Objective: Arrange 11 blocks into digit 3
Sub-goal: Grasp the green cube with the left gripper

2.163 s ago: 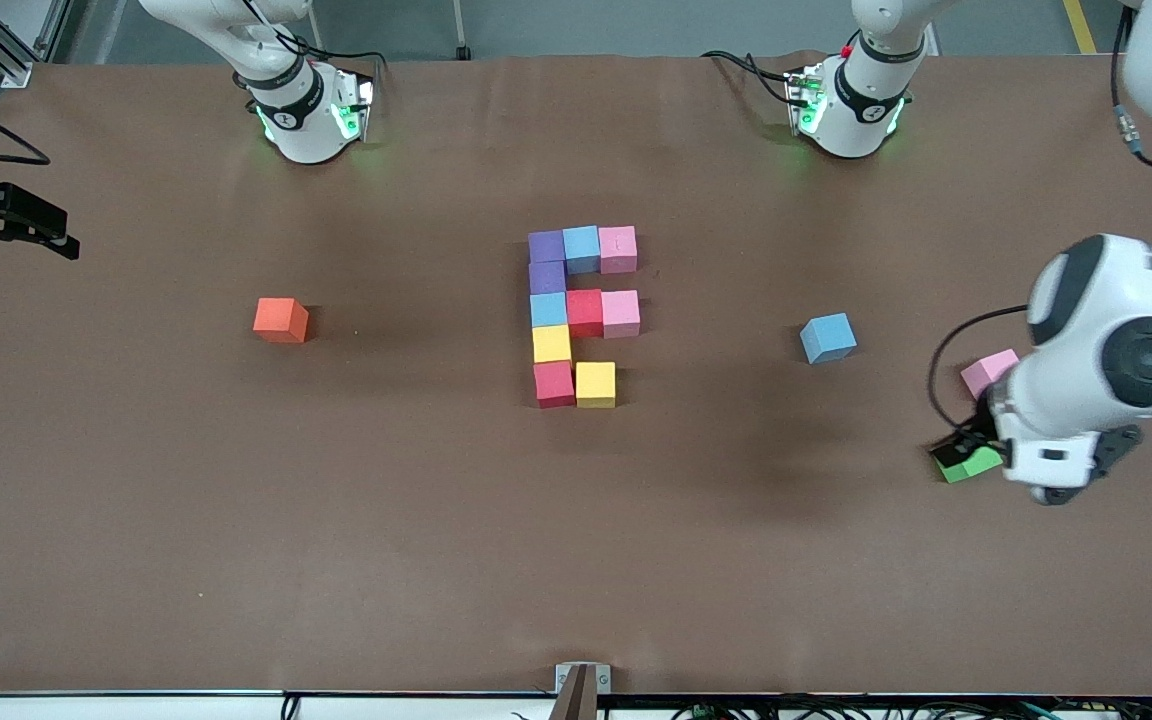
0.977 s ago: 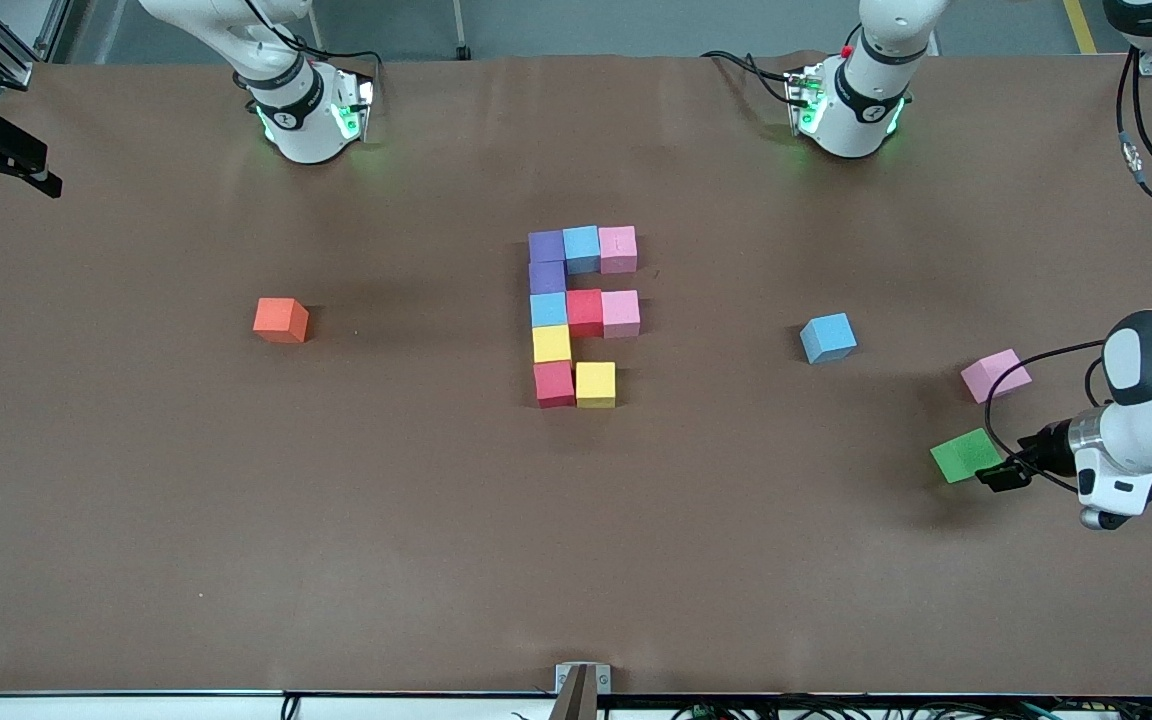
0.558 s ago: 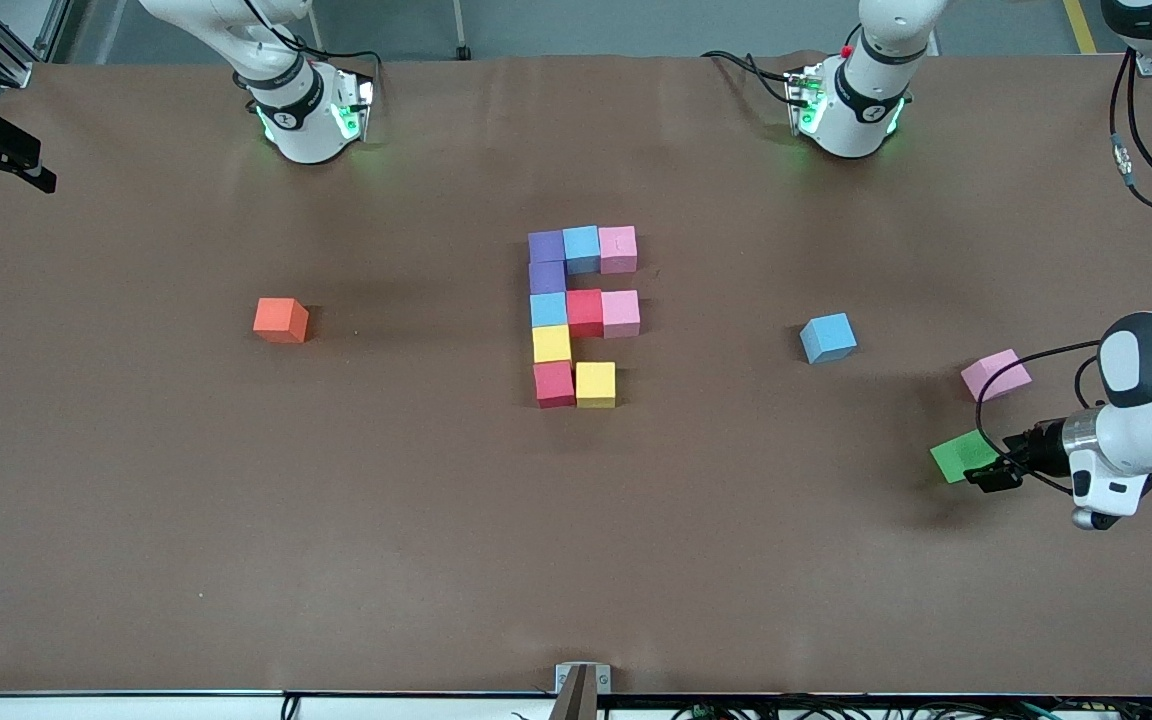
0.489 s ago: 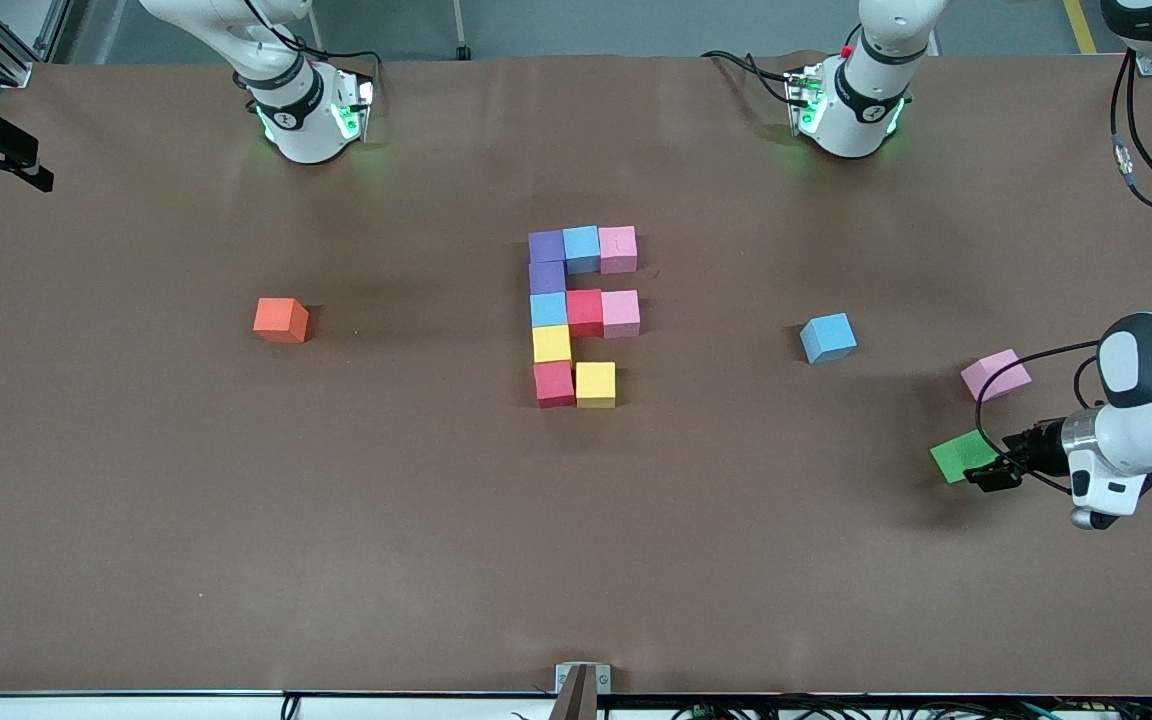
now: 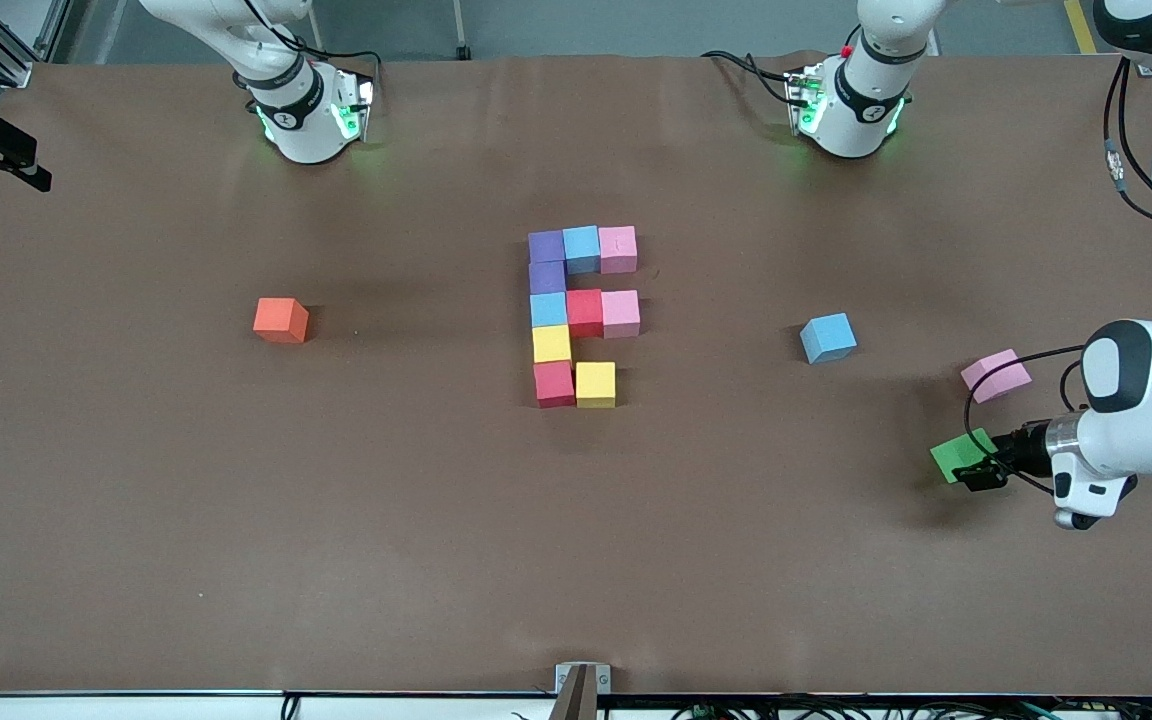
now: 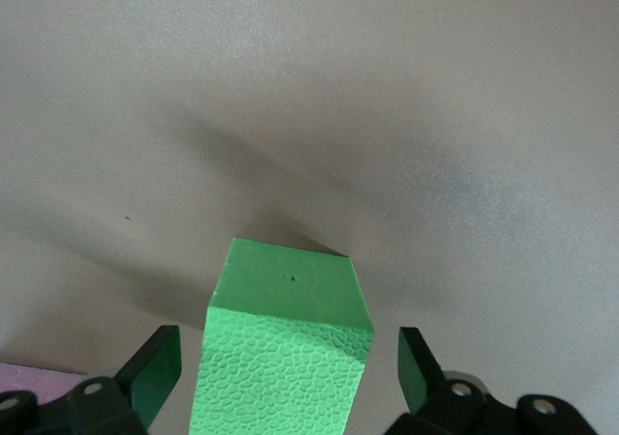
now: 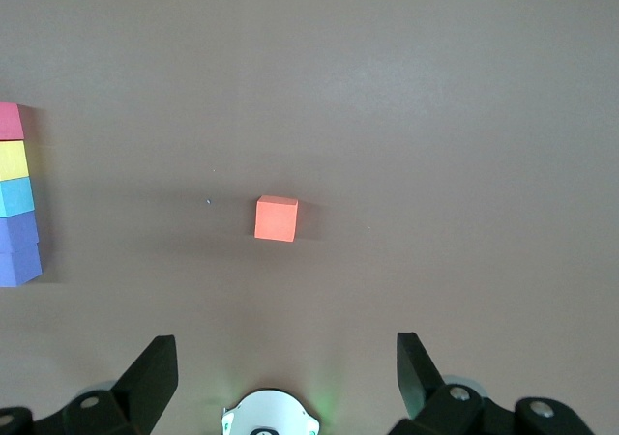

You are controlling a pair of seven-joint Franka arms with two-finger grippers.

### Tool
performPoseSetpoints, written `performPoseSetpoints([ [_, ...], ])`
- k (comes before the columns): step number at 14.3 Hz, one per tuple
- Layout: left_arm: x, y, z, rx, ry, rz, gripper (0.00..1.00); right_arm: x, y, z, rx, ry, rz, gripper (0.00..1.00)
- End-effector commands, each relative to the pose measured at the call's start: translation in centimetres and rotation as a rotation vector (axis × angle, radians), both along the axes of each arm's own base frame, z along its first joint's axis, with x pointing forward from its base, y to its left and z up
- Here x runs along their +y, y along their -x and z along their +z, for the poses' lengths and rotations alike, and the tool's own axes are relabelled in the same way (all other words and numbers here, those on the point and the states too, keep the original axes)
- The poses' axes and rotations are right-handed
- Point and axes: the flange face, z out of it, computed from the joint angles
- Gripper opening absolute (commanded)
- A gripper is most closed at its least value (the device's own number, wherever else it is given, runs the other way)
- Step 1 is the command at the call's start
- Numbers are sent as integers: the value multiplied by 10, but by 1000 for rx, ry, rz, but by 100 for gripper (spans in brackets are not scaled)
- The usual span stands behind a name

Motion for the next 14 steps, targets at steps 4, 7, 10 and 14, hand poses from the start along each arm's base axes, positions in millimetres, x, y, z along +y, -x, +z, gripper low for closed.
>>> performPoseSetpoints([
  [4, -2, -1, -9, -2, 14, 8, 58, 3, 7, 2, -5, 14, 21, 100],
  [7, -10, -4, -1, -6, 6, 19, 24, 10, 7, 2, -5, 16, 34, 100],
  [10, -24, -7, 14, -9, -10, 28, 17, 10, 8, 3, -4, 16, 34, 100],
  [14, -67, -11, 44, 3, -21, 76, 13, 7, 9, 2, 3, 16, 28, 100],
])
